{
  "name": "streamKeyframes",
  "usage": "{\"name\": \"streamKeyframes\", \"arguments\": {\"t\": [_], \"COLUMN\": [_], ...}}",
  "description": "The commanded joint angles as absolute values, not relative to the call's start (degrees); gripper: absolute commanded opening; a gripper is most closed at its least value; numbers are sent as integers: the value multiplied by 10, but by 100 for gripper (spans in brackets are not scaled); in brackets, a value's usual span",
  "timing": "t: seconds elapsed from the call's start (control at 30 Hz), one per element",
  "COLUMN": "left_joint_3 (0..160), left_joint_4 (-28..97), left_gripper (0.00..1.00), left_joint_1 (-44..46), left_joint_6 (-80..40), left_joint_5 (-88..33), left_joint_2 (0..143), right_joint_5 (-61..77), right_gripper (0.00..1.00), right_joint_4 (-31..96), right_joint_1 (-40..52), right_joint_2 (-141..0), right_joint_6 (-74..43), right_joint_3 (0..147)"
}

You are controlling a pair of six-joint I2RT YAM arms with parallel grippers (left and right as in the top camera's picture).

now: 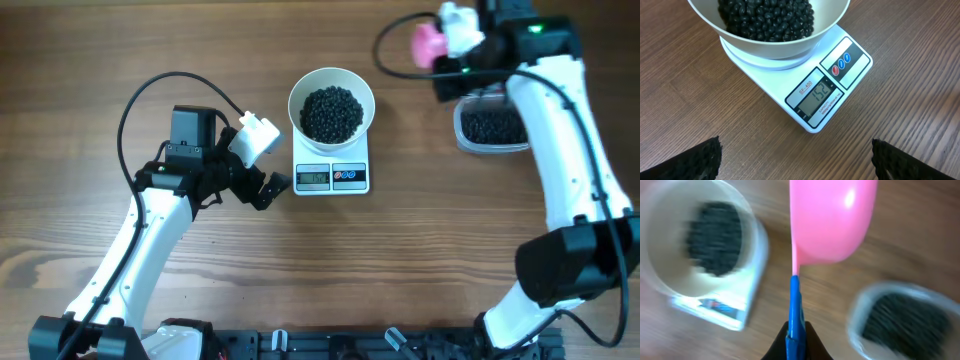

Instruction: Scoop item into bowl and weigh 150g on scale

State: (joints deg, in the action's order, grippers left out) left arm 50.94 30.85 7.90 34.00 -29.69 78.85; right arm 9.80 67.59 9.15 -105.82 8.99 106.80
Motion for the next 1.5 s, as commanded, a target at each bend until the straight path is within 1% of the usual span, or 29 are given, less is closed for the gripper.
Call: {"name": "streamKeyframes", "arguments": {"t": [0.0,0.17,0.43,0.67,0.83,1.2,1.47], "left_joint_3": [506,506,506,506,506,506,506], "left_joint_4": [309,309,309,309,309,309,309], "left_gripper": [100,100,100,100,100,100,100], "left_joint_1": [77,77,77,77,77,77,77], "left_joint_6": [343,343,343,343,343,343,343], "left_joint_5": [-302,-302,-302,-302,-302,-302,-302], "left_joint_2": [788,788,788,788,788,788,788], "right_joint_5": [161,147,97,38,23,19,26], "right_gripper": [4,4,4,4,4,4,4], "right_joint_4": [633,621,635,649,656,623,626], "right_joint_1": [161,218,253,255,257,259,265], "right_joint_2": [-1065,-1098,-1168,-1180,-1188,-1192,-1208], "right_joint_6": [79,75,76,75,76,76,91], "right_joint_3": [1083,1083,1083,1082,1072,1054,1054]}}
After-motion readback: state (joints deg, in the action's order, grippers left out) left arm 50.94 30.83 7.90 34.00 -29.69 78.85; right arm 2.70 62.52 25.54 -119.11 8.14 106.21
